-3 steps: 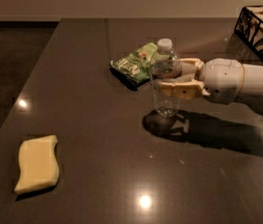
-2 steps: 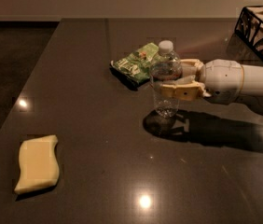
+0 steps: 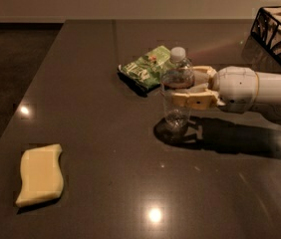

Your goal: Place water bottle upright

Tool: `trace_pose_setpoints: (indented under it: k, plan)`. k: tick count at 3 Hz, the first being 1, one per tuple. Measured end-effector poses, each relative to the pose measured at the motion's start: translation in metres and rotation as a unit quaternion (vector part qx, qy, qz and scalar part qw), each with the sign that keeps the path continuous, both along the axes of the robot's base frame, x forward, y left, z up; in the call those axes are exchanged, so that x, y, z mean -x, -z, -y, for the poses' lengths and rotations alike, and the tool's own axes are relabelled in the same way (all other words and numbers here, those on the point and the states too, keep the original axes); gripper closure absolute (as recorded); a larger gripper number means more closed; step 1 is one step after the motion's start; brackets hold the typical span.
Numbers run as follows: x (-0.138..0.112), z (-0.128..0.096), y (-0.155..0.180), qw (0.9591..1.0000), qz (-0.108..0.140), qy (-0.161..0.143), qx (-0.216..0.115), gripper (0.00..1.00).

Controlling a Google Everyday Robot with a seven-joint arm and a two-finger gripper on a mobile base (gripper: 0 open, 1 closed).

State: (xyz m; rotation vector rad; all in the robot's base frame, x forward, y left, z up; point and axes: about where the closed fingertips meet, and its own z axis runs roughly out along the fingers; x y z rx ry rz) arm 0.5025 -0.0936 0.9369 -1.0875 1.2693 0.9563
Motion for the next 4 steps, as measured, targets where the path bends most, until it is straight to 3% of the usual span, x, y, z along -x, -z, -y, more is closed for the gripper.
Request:
trace_pose_setpoints:
  k: [2, 4]
  plan:
    - [-0.0031, 0.0033, 0.0088, 0.9998, -0.019, 0.004, -0.010, 0.51]
    - [-0.0021, -0.0002, 0.0087, 0.9999, -0.015, 0.004, -0.003, 0.05]
